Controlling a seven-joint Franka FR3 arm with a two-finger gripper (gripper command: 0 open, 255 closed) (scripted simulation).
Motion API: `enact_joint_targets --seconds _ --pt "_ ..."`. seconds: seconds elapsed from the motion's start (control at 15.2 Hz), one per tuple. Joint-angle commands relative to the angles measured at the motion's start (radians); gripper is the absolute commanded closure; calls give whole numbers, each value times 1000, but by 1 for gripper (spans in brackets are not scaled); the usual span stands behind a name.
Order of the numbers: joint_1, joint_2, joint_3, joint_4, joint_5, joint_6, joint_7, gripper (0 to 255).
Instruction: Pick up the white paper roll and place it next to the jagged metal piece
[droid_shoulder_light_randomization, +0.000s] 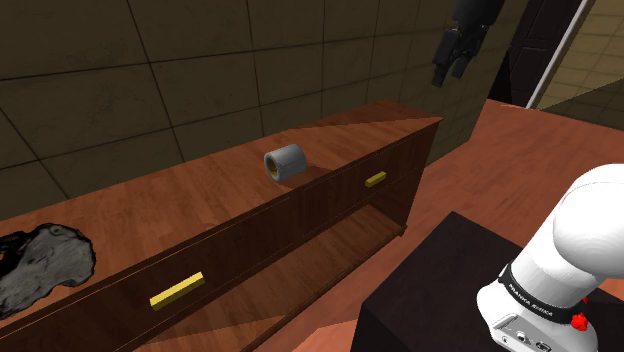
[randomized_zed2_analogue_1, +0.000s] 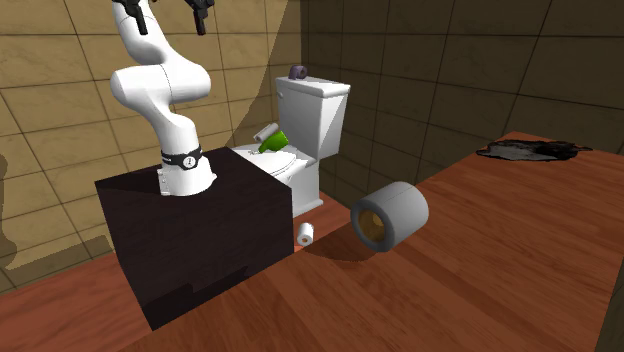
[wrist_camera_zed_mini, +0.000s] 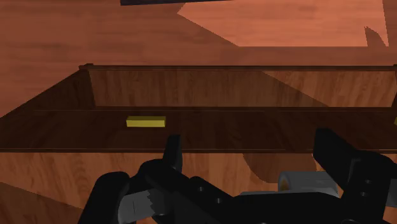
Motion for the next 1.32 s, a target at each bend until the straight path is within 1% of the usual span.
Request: enact_joint_targets --seconds 0.0,0.33,0.66,0.92,1.25 --pt "0 0 0 0 0 0 0 0" --pt "-9 202 -35 43 155 55 135 0" --pt "-5 397 -80 86 331 113 235 0" --pt "1 551 -116 121 492 154 290 0" --pt "4 743 -147 168 719 190 331 0"
